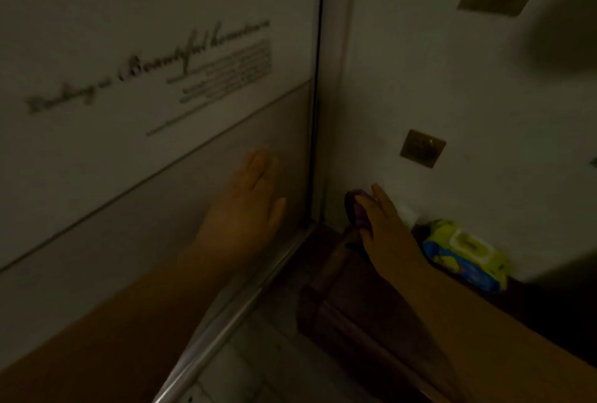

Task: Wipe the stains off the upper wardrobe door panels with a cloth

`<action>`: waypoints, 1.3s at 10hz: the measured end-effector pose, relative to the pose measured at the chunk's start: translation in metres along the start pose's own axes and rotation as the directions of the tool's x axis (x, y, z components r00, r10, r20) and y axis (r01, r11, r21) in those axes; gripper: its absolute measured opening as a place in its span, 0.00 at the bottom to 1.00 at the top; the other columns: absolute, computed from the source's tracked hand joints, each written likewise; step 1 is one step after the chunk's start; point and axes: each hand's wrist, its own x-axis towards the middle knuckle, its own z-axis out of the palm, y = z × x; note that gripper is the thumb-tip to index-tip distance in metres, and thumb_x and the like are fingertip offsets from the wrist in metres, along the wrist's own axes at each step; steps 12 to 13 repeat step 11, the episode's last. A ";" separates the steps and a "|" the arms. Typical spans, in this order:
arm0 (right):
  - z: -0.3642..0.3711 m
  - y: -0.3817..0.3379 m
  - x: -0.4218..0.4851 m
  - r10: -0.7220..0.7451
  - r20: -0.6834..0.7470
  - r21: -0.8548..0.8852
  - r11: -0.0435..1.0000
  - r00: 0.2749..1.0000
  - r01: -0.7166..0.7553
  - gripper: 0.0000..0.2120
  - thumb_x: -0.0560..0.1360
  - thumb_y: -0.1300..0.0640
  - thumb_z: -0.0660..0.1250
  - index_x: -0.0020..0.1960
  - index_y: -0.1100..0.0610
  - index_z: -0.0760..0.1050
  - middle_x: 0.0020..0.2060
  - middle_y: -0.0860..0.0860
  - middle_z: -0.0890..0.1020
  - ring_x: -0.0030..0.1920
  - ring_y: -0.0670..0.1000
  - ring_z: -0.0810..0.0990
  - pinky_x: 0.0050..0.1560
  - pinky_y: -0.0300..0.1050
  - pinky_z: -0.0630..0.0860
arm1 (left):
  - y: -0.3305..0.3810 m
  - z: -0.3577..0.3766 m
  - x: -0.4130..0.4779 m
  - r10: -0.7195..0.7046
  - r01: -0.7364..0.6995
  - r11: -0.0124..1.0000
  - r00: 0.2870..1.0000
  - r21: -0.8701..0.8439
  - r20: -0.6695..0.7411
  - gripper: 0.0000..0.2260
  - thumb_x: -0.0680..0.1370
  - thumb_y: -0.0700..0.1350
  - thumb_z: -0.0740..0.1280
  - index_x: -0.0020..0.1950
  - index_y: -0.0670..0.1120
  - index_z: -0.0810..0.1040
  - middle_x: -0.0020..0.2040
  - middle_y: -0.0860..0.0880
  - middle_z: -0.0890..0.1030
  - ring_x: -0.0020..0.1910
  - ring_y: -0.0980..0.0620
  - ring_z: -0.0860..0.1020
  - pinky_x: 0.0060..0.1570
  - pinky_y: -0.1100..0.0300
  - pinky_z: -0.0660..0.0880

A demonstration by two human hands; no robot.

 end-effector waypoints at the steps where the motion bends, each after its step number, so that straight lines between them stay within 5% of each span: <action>1: 0.041 0.043 -0.013 0.052 0.078 0.019 0.998 0.996 -0.053 0.27 0.78 0.63 0.59 0.74 0.53 0.55 0.75 0.54 0.50 0.74 0.52 0.53 0.72 0.43 0.52 | 0.009 0.059 -0.015 -0.016 0.020 0.998 0.998 -0.064 0.058 0.26 0.75 0.50 0.56 0.66 0.32 0.68 0.67 0.33 0.68 0.66 0.37 0.66 0.64 0.50 0.60; 3: 0.106 0.109 -0.037 0.198 0.185 0.003 0.979 0.963 -0.202 0.28 0.77 0.62 0.59 0.74 0.49 0.55 0.76 0.52 0.50 0.72 0.55 0.58 0.70 0.48 0.61 | 0.012 0.149 -0.041 -0.029 0.051 0.992 0.983 -0.118 0.179 0.27 0.76 0.52 0.55 0.68 0.34 0.66 0.71 0.36 0.63 0.71 0.44 0.56 0.68 0.55 0.52; 6: 0.184 0.174 -0.045 0.255 0.253 -0.036 0.966 0.933 -0.255 0.28 0.77 0.65 0.60 0.74 0.54 0.57 0.76 0.53 0.49 0.72 0.56 0.59 0.67 0.54 0.67 | 0.017 0.250 -0.063 -0.055 0.104 0.984 0.947 -0.143 0.316 0.28 0.76 0.54 0.53 0.69 0.35 0.65 0.71 0.38 0.62 0.71 0.41 0.57 0.66 0.47 0.55; 8: 0.210 0.194 -0.049 0.275 0.293 -0.106 0.961 0.916 -0.255 0.29 0.77 0.62 0.60 0.75 0.51 0.54 0.76 0.54 0.45 0.72 0.60 0.56 0.72 0.53 0.58 | 0.023 0.291 -0.063 -0.061 0.129 0.975 0.940 -0.182 0.337 0.29 0.76 0.54 0.53 0.71 0.37 0.63 0.73 0.39 0.60 0.71 0.43 0.54 0.66 0.49 0.53; 13: 0.205 0.195 -0.049 0.291 0.353 -0.188 0.953 0.889 -0.237 0.32 0.78 0.54 0.60 0.75 0.51 0.46 0.75 0.54 0.39 0.73 0.59 0.53 0.72 0.51 0.55 | 0.026 0.299 -0.062 -0.028 0.092 0.980 0.942 -0.176 0.333 0.28 0.76 0.54 0.53 0.70 0.37 0.64 0.72 0.39 0.62 0.71 0.44 0.54 0.66 0.47 0.50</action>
